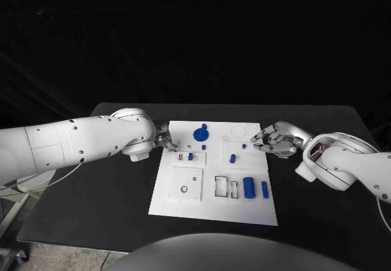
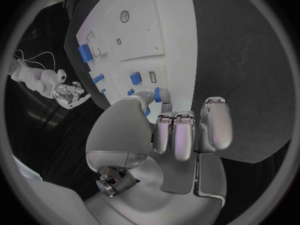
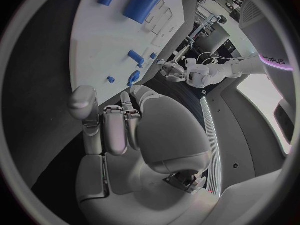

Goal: Assemble the parts on the task board

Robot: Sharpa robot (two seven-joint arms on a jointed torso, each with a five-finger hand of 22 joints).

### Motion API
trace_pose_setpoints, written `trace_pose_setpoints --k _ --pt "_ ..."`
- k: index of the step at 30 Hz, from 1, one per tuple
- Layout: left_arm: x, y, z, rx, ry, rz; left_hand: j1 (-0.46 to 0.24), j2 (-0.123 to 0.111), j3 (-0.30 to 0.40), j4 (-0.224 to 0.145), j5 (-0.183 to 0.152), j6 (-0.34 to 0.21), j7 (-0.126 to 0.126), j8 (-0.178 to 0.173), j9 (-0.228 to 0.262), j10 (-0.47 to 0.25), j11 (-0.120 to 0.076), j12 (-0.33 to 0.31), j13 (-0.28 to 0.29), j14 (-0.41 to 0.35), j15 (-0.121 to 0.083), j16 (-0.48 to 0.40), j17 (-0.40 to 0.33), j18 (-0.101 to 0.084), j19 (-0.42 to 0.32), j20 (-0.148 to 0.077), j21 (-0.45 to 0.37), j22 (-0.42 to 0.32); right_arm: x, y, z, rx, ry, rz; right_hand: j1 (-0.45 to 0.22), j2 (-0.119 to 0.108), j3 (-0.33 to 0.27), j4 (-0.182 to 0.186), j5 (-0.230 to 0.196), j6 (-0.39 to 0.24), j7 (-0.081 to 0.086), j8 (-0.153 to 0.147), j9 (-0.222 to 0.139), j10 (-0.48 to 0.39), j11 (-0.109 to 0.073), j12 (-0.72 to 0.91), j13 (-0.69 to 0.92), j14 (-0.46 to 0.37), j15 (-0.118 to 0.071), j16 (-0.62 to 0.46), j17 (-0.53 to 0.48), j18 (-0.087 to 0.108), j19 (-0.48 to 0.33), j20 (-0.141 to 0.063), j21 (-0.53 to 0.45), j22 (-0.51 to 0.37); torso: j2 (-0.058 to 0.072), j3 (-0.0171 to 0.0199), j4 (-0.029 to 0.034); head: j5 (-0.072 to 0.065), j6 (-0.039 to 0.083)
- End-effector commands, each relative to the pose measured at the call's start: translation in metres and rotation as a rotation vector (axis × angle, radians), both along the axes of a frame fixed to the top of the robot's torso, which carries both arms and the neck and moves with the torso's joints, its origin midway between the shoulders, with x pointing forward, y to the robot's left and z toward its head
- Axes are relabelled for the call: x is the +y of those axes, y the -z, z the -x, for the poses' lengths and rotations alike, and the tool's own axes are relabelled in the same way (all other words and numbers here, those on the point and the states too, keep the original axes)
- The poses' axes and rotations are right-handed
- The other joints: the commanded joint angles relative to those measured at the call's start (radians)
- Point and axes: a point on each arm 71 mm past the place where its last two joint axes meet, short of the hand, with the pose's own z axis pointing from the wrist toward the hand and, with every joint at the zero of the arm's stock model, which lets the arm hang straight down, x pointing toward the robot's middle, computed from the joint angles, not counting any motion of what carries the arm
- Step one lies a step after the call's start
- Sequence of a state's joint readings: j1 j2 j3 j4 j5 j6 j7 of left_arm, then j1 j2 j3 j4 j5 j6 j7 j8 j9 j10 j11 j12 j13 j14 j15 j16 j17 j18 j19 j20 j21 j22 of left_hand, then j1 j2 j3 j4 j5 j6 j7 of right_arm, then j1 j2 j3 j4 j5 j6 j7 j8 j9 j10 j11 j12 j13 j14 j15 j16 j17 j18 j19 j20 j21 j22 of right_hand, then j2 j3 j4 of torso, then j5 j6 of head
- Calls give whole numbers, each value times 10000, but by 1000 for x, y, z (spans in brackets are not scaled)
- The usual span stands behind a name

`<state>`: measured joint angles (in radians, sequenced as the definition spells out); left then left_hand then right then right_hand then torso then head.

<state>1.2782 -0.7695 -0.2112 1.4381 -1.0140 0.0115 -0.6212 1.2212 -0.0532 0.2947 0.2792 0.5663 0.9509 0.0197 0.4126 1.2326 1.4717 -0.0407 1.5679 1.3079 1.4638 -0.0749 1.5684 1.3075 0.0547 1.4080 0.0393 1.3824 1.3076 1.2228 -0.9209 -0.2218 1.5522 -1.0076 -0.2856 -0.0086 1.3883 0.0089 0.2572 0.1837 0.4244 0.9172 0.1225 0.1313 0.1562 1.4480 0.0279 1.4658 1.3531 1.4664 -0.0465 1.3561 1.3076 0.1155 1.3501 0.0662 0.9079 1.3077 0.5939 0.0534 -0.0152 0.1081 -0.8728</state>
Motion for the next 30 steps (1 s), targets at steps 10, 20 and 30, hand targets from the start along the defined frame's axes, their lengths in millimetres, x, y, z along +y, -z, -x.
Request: trace_pose_setpoints --k 10,20,30 --pt "-7 1 5 16 515 -374 -148 -140 296 33 -338 43 20 -12 15 861 10 -72 2493 1024 -43 -12 2568 34 -5 -48 -86 1476 1 5 2 296 -18 -7 54 73 98 -24 63 75 -18 -19 -18 -73 -1 -63 986 383 72 -51 771 55 -70 22 -51 736 20 1 -20 131 2" --pt "-12 6 6 -10 662 -416 -166 -127 367 27 -401 24 27 -25 14 869 15 -66 2501 1025 -39 -12 2570 35 -6 -45 -93 1479 0 7 3 307 -4 -20 63 72 114 -39 75 74 -17 -20 -19 -79 1 -70 980 383 72 -49 773 57 -74 23 -63 736 21 1 -15 96 2" --pt "-15 8 8 113 771 -407 -173 -117 391 27 -426 21 30 -28 14 863 17 -71 2495 1021 -38 -15 2564 37 -13 -44 -103 1475 0 8 2 342 28 7 69 72 126 -50 86 76 -16 -21 -20 -85 2 -76 974 380 73 -55 768 59 -78 23 -75 734 10 2 -14 109 2"
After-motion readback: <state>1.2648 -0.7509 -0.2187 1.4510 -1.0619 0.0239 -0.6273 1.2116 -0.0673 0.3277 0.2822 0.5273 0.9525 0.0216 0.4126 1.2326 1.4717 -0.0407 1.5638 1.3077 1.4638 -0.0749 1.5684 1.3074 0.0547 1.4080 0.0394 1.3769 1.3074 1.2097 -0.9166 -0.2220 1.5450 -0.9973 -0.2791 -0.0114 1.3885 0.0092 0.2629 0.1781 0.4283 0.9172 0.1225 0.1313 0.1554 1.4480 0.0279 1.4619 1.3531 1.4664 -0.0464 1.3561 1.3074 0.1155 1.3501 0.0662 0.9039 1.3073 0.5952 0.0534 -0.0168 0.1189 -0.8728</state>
